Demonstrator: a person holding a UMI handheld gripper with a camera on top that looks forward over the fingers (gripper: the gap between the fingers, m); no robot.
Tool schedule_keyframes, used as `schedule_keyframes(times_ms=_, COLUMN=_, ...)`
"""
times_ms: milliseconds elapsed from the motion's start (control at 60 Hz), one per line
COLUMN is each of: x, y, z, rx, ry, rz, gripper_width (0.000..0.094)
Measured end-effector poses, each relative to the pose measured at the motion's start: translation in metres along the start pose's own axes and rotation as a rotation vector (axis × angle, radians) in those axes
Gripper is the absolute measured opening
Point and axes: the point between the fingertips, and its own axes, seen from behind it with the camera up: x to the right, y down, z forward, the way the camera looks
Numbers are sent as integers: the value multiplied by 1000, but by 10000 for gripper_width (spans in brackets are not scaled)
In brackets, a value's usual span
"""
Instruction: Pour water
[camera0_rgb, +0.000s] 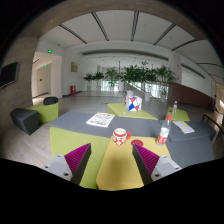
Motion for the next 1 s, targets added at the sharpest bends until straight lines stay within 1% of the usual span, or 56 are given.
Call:
schedule_keyframes(times_ms=133, x=19, y=15, z=19, rx=-21, ry=40, rz=-4, gripper_width=857)
schedule_keyframes(times_ms=233, x=57, y=32, z=45, rx=-40, ry=81, rz=0, gripper_width=852)
schedule_keyframes(times_ms=367, x=127, y=51, z=83, rx=-53, ry=171, rz=2, gripper_width=853)
schedule_keyframes(times_ms=583, x=249, y=60, z=152, rx=-24, ry=315, rz=13, gripper_width=853)
schedule_keyframes(times_ms=767, x=311, y=58, z=223, rx=16, ry=353, rz=46, gripper_width=854)
schedule_keyframes(times_ms=833, x=327, y=58, z=251, rx=23, ry=354, rz=61, gripper_width=840)
schedule_keyframes(times_ms=983, x=354, y=65, z=311, rx=18, ry=356, rz=81, gripper_width=824)
schedule_keyframes(times_ms=1000, x=353, y=65, z=308, rx=16, ry=360, rz=80, gripper_width=818)
